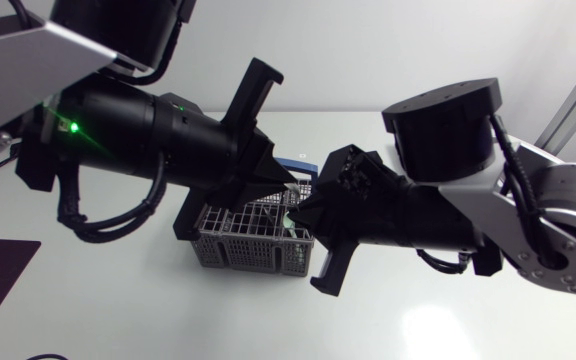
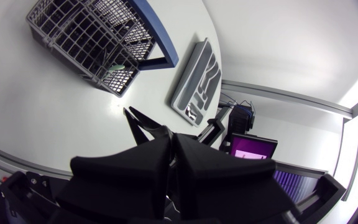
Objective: Unload the cutlery basket into the drawer organizer.
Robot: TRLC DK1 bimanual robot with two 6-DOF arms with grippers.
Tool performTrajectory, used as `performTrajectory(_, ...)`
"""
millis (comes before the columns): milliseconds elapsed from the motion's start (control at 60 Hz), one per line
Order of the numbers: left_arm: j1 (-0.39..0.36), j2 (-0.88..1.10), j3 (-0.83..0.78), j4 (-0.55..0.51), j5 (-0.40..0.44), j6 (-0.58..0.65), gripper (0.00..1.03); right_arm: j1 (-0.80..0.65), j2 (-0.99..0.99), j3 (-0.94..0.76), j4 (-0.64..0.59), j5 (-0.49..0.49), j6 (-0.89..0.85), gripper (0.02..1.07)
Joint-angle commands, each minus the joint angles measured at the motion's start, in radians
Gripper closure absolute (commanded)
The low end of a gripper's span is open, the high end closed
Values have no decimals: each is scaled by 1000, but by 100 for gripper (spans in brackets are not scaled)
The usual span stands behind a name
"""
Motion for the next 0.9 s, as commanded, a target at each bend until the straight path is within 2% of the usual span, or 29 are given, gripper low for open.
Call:
performTrajectory(0,15,13,31,-5,25,-38,92,-26,-2,21,-15,6,26,101)
performTrajectory(50,18,13,33,-5,25,-36,92,-35,-1,20,-20,-4,29,101)
performTrajectory(150,22,12,35,4,46,-33,82,-43,-1,20,-34,-15,31,101)
performTrajectory(317,24,12,36,6,52,-29,80,-49,-7,20,-47,-31,32,101)
performTrajectory(500,27,13,36,23,68,-10,51,-50,-10,14,-72,-57,29,101)
performTrajectory(600,39,12,36,38,75,-2,39,-59,-18,7,-96,-66,11,101)
performTrajectory(700,59,3,38,67,91,-2,24,-101,-38,0,-138,-116,-14,101)
performTrajectory(883,85,-2,39,85,92,-4,14,-176,-90,-25,-210,-182,-84,101)
